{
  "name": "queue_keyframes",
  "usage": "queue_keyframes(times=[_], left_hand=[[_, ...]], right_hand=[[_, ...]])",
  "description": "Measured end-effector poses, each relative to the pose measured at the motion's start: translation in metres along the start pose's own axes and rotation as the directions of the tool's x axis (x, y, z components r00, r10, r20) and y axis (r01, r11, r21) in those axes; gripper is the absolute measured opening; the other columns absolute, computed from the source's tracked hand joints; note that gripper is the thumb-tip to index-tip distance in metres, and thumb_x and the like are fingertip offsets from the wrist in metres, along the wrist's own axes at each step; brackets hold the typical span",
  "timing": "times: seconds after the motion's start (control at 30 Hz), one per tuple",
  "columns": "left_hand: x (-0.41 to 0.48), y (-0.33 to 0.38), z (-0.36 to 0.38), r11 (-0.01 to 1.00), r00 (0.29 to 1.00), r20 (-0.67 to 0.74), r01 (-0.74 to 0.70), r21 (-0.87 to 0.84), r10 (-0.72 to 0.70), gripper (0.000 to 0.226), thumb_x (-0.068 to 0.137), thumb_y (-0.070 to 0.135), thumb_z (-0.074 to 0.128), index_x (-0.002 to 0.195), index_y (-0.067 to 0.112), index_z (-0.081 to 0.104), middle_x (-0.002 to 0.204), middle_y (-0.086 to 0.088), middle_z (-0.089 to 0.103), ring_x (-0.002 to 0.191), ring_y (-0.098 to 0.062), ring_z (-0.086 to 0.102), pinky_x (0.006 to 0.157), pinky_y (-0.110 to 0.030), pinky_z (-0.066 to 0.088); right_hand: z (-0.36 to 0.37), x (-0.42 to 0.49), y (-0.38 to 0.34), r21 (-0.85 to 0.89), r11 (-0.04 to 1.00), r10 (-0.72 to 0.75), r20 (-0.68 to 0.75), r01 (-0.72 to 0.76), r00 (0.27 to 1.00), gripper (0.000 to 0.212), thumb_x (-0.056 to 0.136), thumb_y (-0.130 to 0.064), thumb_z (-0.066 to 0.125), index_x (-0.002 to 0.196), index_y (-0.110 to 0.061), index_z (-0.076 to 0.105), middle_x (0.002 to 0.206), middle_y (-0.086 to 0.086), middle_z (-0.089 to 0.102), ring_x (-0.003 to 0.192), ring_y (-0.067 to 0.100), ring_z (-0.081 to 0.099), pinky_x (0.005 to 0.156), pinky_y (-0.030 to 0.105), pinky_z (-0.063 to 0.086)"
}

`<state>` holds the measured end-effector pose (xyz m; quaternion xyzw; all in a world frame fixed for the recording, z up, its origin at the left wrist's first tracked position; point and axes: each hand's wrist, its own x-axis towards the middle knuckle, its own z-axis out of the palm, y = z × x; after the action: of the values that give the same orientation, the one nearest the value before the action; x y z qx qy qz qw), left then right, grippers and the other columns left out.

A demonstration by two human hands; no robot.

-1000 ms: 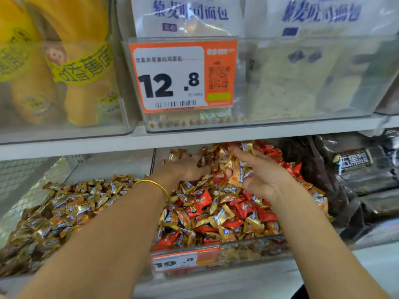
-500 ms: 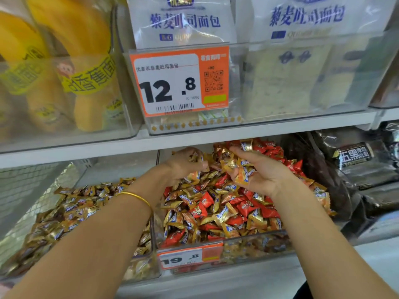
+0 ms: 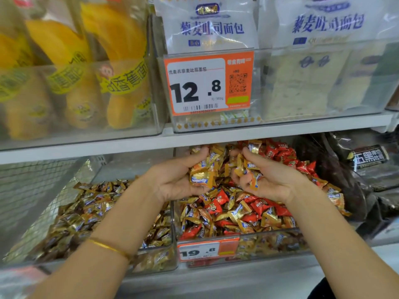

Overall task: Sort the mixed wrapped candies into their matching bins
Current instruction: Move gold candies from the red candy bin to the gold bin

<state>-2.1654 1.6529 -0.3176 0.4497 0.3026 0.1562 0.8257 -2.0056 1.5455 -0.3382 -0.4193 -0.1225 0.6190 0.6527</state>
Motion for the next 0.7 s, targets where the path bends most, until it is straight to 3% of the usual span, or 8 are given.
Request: queue_keyframes(times=[0.07, 0.17, 0.27, 0.33, 0.43, 0.57, 0.63, 0.7], left_hand=[[-0.02, -0.004, -0.006, 1.0, 1.0, 0.011, -0.005, -0.027, 0.006, 0.038, 0.064, 0.021, 0.065, 0.101, 0.013, 0.06, 0.091, -0.008, 0.069, 0.084, -0.02, 0.065, 0.085, -0.044, 0.05], [-0.048, -0.007, -0.025, 0.999, 1.0, 0.015, -0.022, -0.049, 0.023, 0.054, 0.065, 0.022, 0.064, 0.117, 0.01, 0.058, 0.099, -0.01, 0.07, 0.08, -0.02, 0.069, 0.068, -0.042, 0.058], [-0.07, -0.007, -0.052, 0.995, 0.998, 0.037, -0.038, -0.092, 0.041, 0.065, 0.07, 0.022, 0.063, 0.132, 0.01, 0.051, 0.126, -0.012, 0.06, 0.106, -0.025, 0.062, 0.075, -0.046, 0.057], [-0.08, -0.007, -0.073, 0.995, 0.997, 0.036, -0.064, -0.083, 0.067, 0.061, 0.075, 0.024, 0.062, 0.133, 0.01, 0.05, 0.128, -0.011, 0.06, 0.114, -0.026, 0.059, 0.078, -0.045, 0.057], [-0.082, -0.009, -0.108, 0.988, 0.985, -0.14, -0.118, -0.098, 0.104, 0.054, 0.07, 0.024, 0.064, 0.123, 0.012, 0.055, 0.112, -0.011, 0.066, 0.09, -0.026, 0.067, 0.073, -0.045, 0.055], [-0.079, -0.011, -0.139, 0.956, 0.948, -0.311, -0.149, -0.253, 0.065, 0.031, 0.082, 0.019, 0.061, 0.111, 0.01, 0.054, 0.095, -0.014, 0.066, 0.08, -0.028, 0.066, 0.062, -0.047, 0.057], [-0.079, -0.012, -0.152, 0.945, 0.938, -0.344, -0.153, -0.29, 0.046, 0.018, 0.093, 0.019, 0.052, 0.104, 0.005, 0.056, 0.085, -0.017, 0.067, 0.072, -0.028, 0.067, 0.071, -0.049, 0.054], [-0.08, -0.012, -0.166, 0.932, 0.945, -0.322, -0.163, -0.322, 0.054, 0.034, 0.096, 0.031, 0.045, 0.112, 0.003, 0.056, 0.095, -0.019, 0.069, 0.081, -0.031, 0.069, 0.083, -0.052, 0.05]], right_hand=[[0.006, -0.006, 0.006, -0.062, 0.997, 0.042, 0.058, -0.039, 0.997, 0.023, 0.075, -0.026, 0.063, 0.091, -0.011, 0.071, 0.085, 0.01, 0.06, 0.067, 0.02, 0.059, 0.037, 0.015, 0.039], [0.019, -0.015, 0.019, -0.117, 0.989, 0.111, 0.142, -0.095, 0.984, 0.026, 0.076, -0.026, 0.062, 0.096, -0.013, 0.069, 0.089, 0.009, 0.055, 0.059, 0.017, 0.057, 0.033, 0.014, 0.037], [0.042, -0.023, 0.034, -0.158, 0.983, 0.124, 0.199, -0.093, 0.972, 0.025, 0.077, -0.023, 0.059, 0.097, -0.01, 0.068, 0.086, 0.01, 0.054, 0.055, 0.015, 0.053, 0.031, 0.012, 0.034], [0.065, -0.027, 0.046, -0.234, 0.971, 0.109, 0.243, -0.051, 0.964, 0.024, 0.079, -0.022, 0.057, 0.096, -0.009, 0.068, 0.082, 0.01, 0.054, 0.054, 0.016, 0.054, 0.031, 0.011, 0.032], [0.107, -0.02, 0.067, -0.355, 0.934, 0.057, 0.259, 0.04, 0.964, 0.019, 0.089, -0.018, 0.054, 0.1, -0.006, 0.065, 0.072, 0.007, 0.057, 0.054, 0.017, 0.055, 0.033, 0.014, 0.032], [0.156, 0.025, 0.102, -0.486, 0.868, -0.03, 0.147, 0.099, 0.989, 0.012, 0.096, -0.013, 0.05, 0.107, -0.008, 0.054, 0.075, 0.006, 0.053, 0.054, 0.017, 0.05, 0.034, 0.017, 0.04], [0.165, 0.05, 0.115, -0.549, 0.835, -0.017, 0.042, 0.037, 0.999, 0.008, 0.097, -0.012, 0.051, 0.104, -0.01, 0.051, 0.086, 0.007, 0.052, 0.06, 0.018, 0.049, 0.035, 0.018, 0.046], [0.163, 0.07, 0.121, -0.541, 0.839, 0.037, -0.057, -0.062, 0.998, 0.018, 0.095, -0.013, 0.054, 0.113, -0.014, 0.05, 0.111, 0.007, 0.047, 0.077, 0.023, 0.051, 0.047, 0.028, 0.054]])
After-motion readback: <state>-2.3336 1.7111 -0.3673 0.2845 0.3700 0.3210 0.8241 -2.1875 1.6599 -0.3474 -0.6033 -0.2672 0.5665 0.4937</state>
